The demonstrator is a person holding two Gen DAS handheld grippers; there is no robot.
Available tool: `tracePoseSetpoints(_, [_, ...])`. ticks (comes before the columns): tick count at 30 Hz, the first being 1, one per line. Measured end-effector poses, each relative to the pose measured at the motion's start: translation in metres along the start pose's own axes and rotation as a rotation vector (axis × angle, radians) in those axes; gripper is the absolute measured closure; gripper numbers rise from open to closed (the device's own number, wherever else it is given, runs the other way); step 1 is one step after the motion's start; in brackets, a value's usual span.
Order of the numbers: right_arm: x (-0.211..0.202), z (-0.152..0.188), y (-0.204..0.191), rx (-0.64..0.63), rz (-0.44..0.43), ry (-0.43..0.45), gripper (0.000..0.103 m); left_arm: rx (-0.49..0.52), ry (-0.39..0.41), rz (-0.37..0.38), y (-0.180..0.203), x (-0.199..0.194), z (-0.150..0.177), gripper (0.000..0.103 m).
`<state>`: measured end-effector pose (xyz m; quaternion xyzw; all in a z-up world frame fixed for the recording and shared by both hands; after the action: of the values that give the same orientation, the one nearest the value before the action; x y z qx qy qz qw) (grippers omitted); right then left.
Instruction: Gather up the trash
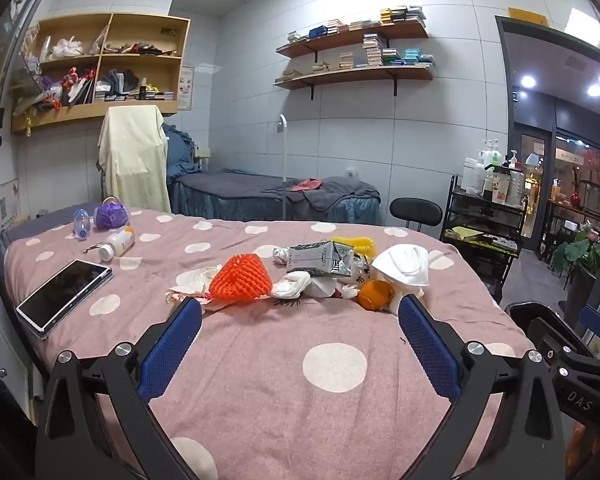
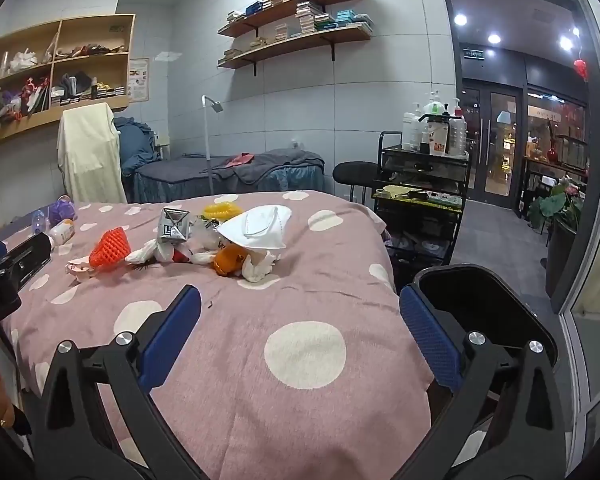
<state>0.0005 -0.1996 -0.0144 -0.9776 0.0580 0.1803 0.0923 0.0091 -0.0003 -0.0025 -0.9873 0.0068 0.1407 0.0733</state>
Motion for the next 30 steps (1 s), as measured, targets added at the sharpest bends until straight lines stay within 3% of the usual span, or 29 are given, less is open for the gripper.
tracePoseSetpoints(30, [0.0006,-0.0035,0.0106,0.016,-0.028,-0.005,0.005,-0.015,-0.014,0.020,-0.0009,-0.0013,0.0018,0.006])
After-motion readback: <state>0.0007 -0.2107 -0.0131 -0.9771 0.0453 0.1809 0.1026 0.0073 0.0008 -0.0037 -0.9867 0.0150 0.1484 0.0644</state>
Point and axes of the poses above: each gripper's, at about its wrist camera, not at the fingertips, and x roughly the way its jaws point, y to its right, z to its underside, the point moved 1 cm from there along x, roughly the way its jaws point, and after that the axes turned 10 degrees about x, right-handed, at the moved point
